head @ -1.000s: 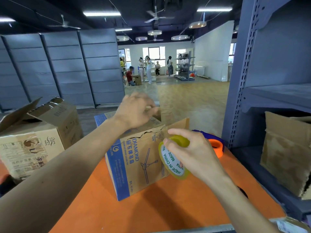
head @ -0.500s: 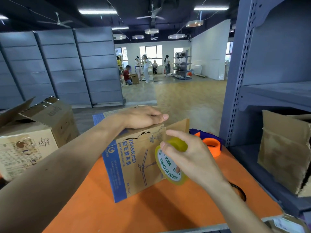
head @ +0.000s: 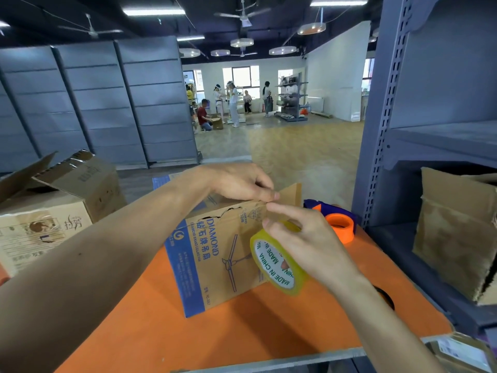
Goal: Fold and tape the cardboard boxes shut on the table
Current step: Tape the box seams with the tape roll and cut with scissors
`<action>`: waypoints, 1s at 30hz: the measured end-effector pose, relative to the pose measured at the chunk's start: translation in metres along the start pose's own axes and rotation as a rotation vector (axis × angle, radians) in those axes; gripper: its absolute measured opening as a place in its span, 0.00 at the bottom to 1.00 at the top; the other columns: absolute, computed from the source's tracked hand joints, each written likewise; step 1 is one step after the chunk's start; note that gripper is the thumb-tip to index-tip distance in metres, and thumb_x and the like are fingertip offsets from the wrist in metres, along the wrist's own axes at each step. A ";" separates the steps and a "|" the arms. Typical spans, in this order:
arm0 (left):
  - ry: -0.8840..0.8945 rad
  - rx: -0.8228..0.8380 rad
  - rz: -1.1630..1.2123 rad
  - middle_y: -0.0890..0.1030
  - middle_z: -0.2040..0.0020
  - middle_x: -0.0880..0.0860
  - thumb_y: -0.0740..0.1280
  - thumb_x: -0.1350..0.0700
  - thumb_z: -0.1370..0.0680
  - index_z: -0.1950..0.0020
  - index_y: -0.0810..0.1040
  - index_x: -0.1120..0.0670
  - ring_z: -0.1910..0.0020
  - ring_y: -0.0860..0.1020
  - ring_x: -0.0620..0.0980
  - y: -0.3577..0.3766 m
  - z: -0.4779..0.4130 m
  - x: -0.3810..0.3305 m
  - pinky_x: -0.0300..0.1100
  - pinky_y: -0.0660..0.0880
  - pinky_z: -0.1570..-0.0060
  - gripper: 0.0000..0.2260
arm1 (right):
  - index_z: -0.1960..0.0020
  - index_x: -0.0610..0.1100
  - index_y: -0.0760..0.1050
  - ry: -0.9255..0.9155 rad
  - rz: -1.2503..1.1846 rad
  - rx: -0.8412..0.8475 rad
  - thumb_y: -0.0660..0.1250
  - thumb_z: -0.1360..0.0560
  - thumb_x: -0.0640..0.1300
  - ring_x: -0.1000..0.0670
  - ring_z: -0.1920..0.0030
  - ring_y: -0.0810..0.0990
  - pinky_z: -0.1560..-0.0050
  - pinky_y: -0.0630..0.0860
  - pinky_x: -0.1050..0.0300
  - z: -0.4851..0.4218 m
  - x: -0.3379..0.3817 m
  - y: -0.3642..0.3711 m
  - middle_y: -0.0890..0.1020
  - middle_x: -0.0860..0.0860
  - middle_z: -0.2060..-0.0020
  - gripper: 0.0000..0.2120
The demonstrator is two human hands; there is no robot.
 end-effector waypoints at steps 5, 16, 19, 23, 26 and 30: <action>0.009 -0.036 0.000 0.66 0.69 0.44 0.61 0.45 0.15 0.65 0.70 0.51 0.72 0.65 0.41 0.004 0.005 0.002 0.39 0.65 0.65 0.20 | 0.32 0.57 0.78 0.012 0.000 0.007 0.69 0.24 0.56 0.62 0.32 0.73 0.30 0.69 0.58 0.000 0.000 -0.002 0.78 0.61 0.33 0.20; 0.061 -0.018 0.282 0.74 0.72 0.39 0.66 0.54 0.16 0.48 0.73 0.55 0.72 0.69 0.37 0.003 0.009 0.004 0.27 0.66 0.67 0.05 | 0.29 0.58 0.74 0.012 -0.037 -0.036 0.69 0.23 0.54 0.61 0.33 0.74 0.31 0.69 0.59 0.006 -0.005 0.015 0.79 0.61 0.35 0.23; 0.103 -0.030 0.303 0.75 0.69 0.41 0.65 0.54 0.16 0.44 0.76 0.55 0.71 0.69 0.37 0.005 0.012 0.004 0.26 0.66 0.65 0.06 | 0.29 0.61 0.74 0.014 -0.036 -0.041 0.69 0.23 0.55 0.62 0.33 0.73 0.33 0.68 0.62 0.006 -0.006 0.017 0.78 0.63 0.34 0.22; 0.095 0.014 0.259 0.80 0.57 0.43 0.63 0.54 0.15 0.41 0.81 0.47 0.59 0.75 0.40 -0.003 0.022 0.010 0.33 0.70 0.53 0.08 | 0.29 0.62 0.73 0.016 -0.026 -0.048 0.69 0.23 0.54 0.61 0.32 0.73 0.31 0.69 0.60 0.006 -0.007 0.018 0.77 0.63 0.33 0.22; 0.078 0.085 0.273 0.80 0.41 0.51 0.66 0.56 0.17 0.35 0.80 0.45 0.41 0.78 0.46 -0.007 0.029 0.017 0.44 0.72 0.36 0.12 | 0.29 0.62 0.73 0.010 -0.027 -0.050 0.69 0.23 0.54 0.60 0.31 0.73 0.28 0.69 0.56 0.005 -0.008 0.021 0.77 0.62 0.32 0.22; 0.099 0.095 0.321 0.80 0.44 0.51 0.68 0.57 0.18 0.33 0.79 0.47 0.45 0.78 0.44 -0.006 0.031 0.020 0.41 0.73 0.39 0.14 | 0.29 0.63 0.73 0.006 -0.034 -0.049 0.68 0.23 0.54 0.60 0.31 0.72 0.29 0.69 0.57 0.003 -0.008 0.024 0.76 0.63 0.32 0.22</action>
Point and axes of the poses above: each hand's wrist, its own z-axis away from the middle knuckle, its own y-axis out of the palm, x = y × z, the point moved 2 cm from there along -z, towards the middle knuckle
